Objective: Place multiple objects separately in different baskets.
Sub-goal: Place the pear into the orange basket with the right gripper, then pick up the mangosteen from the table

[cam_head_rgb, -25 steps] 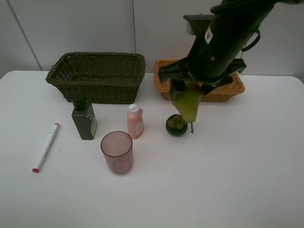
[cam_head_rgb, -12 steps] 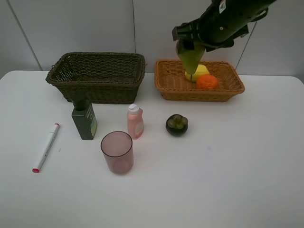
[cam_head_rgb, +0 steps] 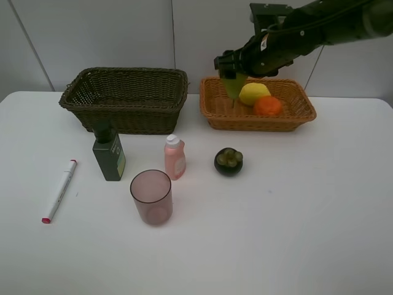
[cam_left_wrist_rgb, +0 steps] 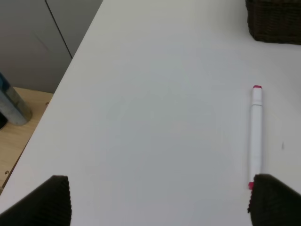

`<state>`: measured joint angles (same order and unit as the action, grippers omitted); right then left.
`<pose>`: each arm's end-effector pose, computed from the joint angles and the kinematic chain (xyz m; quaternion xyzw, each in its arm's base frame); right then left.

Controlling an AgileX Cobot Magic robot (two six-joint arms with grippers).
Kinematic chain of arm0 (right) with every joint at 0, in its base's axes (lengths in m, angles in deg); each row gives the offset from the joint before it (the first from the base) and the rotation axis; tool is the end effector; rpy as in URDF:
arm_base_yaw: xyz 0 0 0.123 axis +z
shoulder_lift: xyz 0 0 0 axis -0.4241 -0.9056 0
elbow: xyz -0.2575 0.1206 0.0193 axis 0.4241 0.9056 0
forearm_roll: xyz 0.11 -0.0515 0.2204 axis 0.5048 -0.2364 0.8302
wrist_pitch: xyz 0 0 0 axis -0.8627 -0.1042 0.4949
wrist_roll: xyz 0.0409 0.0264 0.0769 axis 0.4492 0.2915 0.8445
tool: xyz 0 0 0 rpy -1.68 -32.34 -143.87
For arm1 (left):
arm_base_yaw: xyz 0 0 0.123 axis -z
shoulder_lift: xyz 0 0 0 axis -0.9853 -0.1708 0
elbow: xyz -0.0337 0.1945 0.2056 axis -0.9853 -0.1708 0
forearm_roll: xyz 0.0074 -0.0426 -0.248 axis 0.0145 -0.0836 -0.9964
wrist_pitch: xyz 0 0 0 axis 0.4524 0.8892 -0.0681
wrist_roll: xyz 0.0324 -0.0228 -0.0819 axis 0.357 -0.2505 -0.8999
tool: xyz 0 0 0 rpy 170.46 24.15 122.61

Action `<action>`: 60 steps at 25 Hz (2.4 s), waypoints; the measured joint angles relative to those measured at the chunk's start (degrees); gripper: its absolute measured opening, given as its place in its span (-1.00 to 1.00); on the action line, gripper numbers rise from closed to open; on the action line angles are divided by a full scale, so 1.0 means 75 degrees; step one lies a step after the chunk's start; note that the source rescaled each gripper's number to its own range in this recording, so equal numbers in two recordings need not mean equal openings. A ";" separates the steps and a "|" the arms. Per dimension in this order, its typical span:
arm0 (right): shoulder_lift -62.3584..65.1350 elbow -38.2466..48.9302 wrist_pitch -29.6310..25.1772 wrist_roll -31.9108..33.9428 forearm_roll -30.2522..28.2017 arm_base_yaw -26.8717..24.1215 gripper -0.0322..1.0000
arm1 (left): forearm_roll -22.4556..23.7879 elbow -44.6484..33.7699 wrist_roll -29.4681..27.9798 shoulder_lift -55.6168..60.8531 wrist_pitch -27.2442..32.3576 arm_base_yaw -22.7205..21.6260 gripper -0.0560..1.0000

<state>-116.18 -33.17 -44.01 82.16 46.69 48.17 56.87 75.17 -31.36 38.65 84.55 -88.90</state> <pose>0.4128 0.1696 0.2179 -0.1539 0.8913 0.0638 0.4216 0.0021 0.0054 0.2503 -0.0831 0.8753 0.0587 0.4728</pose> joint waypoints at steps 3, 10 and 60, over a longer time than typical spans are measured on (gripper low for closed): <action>-0.0475 -0.0633 -0.0101 0.0000 -0.0169 -0.0010 -0.57 | 0.0000 0.0000 0.0000 0.0000 0.0000 0.0000 1.00; -0.1080 -0.1303 -0.0735 -0.0022 -0.0201 -0.0058 -0.57 | 0.0000 0.0000 0.0000 0.0000 0.0000 0.0000 1.00; 0.0877 -0.1291 -0.6833 -0.0965 0.2003 0.0961 1.00 | 0.0000 0.0000 0.0000 0.0000 0.0000 0.0000 1.00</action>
<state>-109.60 -42.85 -95.26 74.93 61.71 55.38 56.87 75.17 -31.36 38.65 84.55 -88.90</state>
